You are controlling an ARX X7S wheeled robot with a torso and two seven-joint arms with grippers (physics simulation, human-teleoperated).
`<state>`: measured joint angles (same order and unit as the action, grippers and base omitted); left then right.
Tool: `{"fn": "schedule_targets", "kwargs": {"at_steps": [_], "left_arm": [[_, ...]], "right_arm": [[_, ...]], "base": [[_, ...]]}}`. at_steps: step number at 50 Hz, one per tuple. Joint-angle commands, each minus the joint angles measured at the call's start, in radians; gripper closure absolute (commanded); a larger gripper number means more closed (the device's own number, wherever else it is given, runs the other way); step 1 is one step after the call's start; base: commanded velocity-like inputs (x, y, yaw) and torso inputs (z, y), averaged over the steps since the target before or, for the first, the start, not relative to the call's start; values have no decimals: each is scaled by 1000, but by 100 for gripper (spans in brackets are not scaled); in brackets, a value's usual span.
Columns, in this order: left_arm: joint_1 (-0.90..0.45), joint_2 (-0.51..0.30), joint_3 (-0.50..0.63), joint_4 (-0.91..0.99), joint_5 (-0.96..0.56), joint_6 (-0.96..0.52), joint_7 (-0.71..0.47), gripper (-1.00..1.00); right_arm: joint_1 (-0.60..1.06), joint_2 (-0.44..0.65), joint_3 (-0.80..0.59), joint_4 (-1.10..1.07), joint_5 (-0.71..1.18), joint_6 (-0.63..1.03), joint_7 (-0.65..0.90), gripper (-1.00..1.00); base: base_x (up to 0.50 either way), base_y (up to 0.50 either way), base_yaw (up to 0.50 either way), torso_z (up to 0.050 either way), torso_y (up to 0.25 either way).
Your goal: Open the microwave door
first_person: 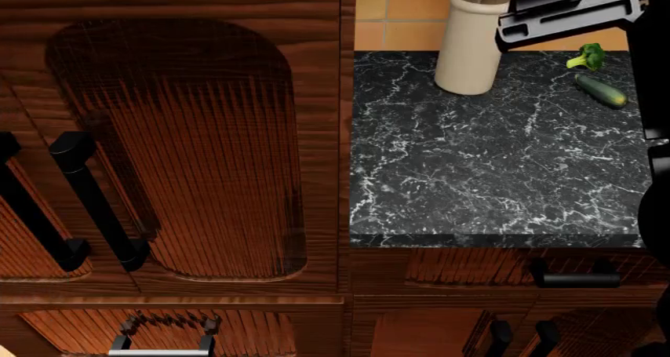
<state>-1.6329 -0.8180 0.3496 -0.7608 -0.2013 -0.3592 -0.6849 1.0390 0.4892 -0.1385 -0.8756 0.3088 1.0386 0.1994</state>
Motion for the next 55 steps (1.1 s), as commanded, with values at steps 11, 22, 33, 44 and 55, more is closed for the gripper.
{"fn": "schedule_targets", "kwargs": {"at_steps": [11,22,33,44,55], "left_arm": [[-19,-102,4,3,41,-38,0,-100],[-75,-171,20,12,83,-72,20,-100],[-87,-251,26,21,114,-105,29,-100],[-138,-328,45,6,169,-129,45,-100],[-207,-417,62,26,228,-159,83,-100]], "right_arm": [[0,5,-2,1,6,-4,3,-100],[0,5,0,2,14,-6,3,-100],[-2,2,7,3,23,-9,2,-100],[-4,0,13,5,32,-15,0,-100],[-5,0,16,6,38,-20,1,-100]], "base": [[0,0,0,0,0],[0,0,0,0,0],[0,0,0,0,0],[0,0,0,0,0],[0,0,0,0,0]]}}
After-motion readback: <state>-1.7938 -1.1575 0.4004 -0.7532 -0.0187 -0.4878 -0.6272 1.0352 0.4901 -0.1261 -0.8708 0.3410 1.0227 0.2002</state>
